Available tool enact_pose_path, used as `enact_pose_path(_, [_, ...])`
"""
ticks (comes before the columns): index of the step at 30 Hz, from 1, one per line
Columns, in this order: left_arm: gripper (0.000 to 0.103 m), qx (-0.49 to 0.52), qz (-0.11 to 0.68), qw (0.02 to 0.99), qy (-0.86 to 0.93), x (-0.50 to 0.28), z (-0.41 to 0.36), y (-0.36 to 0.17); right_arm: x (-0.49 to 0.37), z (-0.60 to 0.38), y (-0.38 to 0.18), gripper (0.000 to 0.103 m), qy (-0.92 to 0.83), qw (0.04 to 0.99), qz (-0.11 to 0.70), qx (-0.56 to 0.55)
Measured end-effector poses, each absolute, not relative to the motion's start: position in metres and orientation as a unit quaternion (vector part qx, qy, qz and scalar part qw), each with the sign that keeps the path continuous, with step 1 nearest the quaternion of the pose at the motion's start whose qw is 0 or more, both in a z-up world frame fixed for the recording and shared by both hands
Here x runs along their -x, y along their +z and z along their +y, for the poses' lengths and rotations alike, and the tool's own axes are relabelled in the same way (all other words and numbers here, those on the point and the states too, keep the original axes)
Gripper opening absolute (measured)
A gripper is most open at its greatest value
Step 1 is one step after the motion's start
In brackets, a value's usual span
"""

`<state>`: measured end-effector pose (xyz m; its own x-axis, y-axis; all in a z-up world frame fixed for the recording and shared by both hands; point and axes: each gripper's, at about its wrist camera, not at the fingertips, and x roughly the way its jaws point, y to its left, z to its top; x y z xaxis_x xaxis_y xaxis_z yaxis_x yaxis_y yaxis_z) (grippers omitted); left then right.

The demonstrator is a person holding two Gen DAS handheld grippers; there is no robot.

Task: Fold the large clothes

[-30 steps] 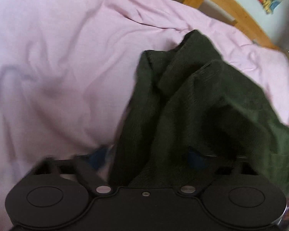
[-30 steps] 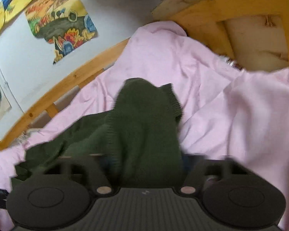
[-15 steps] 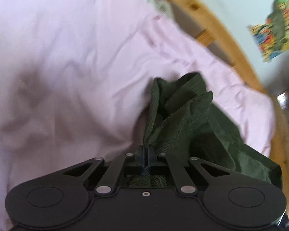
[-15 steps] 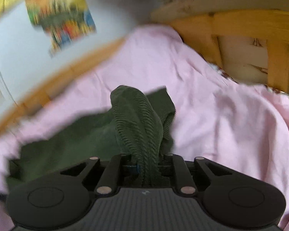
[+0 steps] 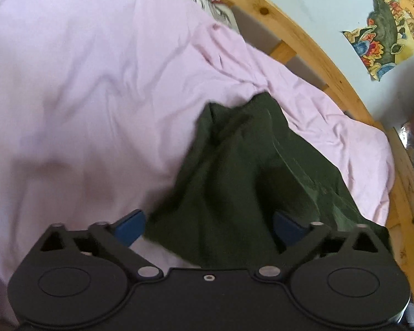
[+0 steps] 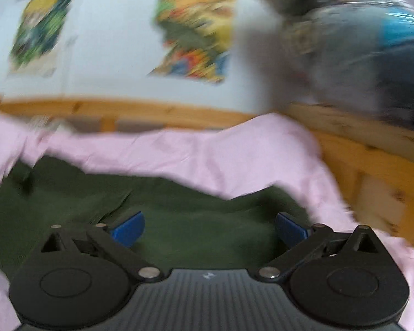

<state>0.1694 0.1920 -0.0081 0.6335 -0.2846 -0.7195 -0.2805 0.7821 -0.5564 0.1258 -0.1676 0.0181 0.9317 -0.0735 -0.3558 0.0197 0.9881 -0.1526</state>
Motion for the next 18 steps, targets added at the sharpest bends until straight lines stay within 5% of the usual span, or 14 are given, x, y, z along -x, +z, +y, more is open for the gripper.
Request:
enact_pose_path(12, [0.102,0.338,0.514,0.788,-0.011,-0.188,0.161,-0.06,-0.198,-0.123,-0.059,0.102,-0.008,0.976,0.2,0.081])
enact_pose_path(18, [0.102,0.331,0.494,0.804,-0.005,-0.198,0.154,-0.06,-0.196,-0.13,-0.061,0.102,-0.005,0.978,0.196,0.067])
